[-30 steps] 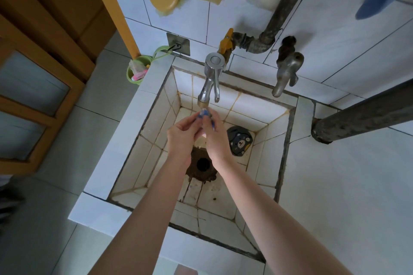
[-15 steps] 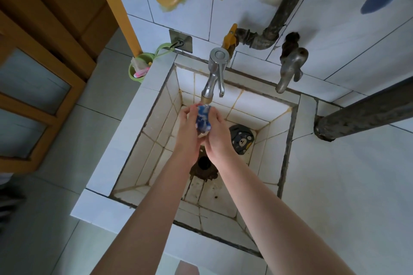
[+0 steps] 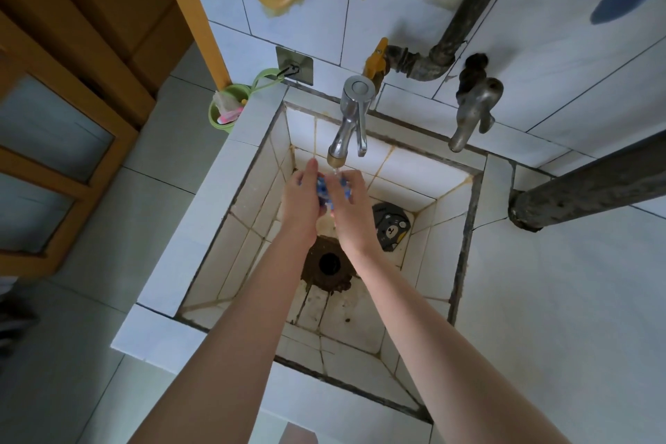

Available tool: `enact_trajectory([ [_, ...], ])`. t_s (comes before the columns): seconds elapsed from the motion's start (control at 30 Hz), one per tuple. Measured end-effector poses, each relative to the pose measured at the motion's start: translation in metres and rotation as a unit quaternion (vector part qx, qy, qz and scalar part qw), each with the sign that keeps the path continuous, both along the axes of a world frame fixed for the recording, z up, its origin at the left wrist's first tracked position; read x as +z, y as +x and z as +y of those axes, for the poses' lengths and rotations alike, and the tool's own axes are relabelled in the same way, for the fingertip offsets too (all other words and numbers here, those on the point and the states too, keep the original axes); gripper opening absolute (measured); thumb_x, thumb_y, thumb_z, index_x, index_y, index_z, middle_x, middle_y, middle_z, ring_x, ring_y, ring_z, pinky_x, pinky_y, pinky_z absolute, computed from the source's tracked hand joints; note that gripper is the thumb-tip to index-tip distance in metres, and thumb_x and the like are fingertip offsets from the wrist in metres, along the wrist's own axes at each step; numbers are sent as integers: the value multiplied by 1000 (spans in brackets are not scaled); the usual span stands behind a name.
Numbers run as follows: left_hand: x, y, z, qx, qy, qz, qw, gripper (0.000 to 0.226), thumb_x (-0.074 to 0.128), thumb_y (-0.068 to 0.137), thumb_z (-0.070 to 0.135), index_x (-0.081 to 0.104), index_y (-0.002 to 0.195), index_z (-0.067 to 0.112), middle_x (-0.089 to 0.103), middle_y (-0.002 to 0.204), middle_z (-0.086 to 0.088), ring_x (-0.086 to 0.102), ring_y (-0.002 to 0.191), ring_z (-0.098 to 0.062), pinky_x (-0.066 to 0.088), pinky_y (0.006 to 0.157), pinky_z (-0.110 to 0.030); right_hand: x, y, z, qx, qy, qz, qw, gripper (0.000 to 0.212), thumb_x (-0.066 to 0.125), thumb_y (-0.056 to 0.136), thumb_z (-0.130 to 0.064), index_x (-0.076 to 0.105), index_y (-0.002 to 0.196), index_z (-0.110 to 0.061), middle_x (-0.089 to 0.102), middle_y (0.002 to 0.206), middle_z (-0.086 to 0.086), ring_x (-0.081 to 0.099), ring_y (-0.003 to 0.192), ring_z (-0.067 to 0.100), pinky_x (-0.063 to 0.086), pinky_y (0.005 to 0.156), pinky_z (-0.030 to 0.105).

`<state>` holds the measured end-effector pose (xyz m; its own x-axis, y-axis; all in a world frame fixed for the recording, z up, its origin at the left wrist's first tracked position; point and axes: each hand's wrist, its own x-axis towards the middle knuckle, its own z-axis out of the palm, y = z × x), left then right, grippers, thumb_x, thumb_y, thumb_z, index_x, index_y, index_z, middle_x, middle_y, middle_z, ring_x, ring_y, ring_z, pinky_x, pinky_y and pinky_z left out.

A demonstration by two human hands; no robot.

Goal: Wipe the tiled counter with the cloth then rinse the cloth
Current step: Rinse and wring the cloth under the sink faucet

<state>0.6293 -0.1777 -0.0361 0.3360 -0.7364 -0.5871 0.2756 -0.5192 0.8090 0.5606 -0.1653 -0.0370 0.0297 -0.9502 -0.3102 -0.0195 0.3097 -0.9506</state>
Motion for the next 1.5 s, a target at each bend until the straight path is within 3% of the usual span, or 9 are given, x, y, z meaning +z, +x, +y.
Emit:
enact_trajectory([
  [0.23,-4,1,-6,-96,53,-131,985,26,41,98,32,52,104,10,56,88,-6,54,67,-12,40,55,-16,-5,1,-25,24,11,198,980,16,40,100,-21,49,102,-8,51,90,-3,54,81,10,45,73,20],
  [0.53,13,5,13,-22,-52,81,995,29,39,99,13,54,123,5,61,117,-10,61,106,-18,52,86,-24,4,-1,3,16,-20,-15,1000,1,49,96,-17,48,96,-18,50,123,15,52,112,22,45,90,21],
  [0.63,12,4,21,-17,-65,108,992,30,42,97,9,55,125,7,64,114,-7,64,104,-14,54,81,-20,10,-1,0,15,-11,-87,996,23,46,97,-11,38,108,-30,53,115,7,59,100,9,51,87,21],
  [0.83,10,3,28,31,-29,51,998,27,61,86,4,64,113,4,70,94,-2,69,82,-9,56,70,-18,3,-1,-19,-27,57,97,993,28,41,100,-26,57,101,-3,64,100,16,62,96,31,50,87,41],
  [0.93,9,3,26,72,-26,73,994,26,62,85,6,65,111,5,70,99,-7,70,86,-14,57,72,-20,-1,-5,-16,-34,45,47,997,25,40,100,-28,59,95,-11,64,90,8,62,89,27,49,88,46],
  [1.1,6,1,20,70,-31,44,996,24,55,91,6,65,113,8,70,102,-5,68,93,-14,55,80,-24,-14,4,8,61,18,-105,992,39,38,101,-25,40,140,-23,29,152,-2,35,136,11,39,104,21],
  [1.17,7,-4,24,44,-37,30,998,24,57,89,5,66,112,8,70,99,-4,68,92,-12,55,80,-23,-12,5,4,17,36,-101,994,36,36,101,-22,42,135,-14,43,141,2,47,123,7,45,88,10],
  [1.33,9,0,28,24,-24,36,999,27,62,85,6,64,112,5,69,103,-9,68,92,-16,56,77,-22,-9,-5,-17,-60,66,59,994,21,39,100,-23,55,99,-9,59,88,2,59,81,13,47,73,25],
  [1.5,13,11,22,87,-28,87,992,27,52,91,4,61,116,5,67,103,-6,66,94,-16,57,75,-21,-13,1,-1,80,92,-173,977,50,36,100,-31,27,144,-9,45,139,10,45,127,16,33,111,31],
])
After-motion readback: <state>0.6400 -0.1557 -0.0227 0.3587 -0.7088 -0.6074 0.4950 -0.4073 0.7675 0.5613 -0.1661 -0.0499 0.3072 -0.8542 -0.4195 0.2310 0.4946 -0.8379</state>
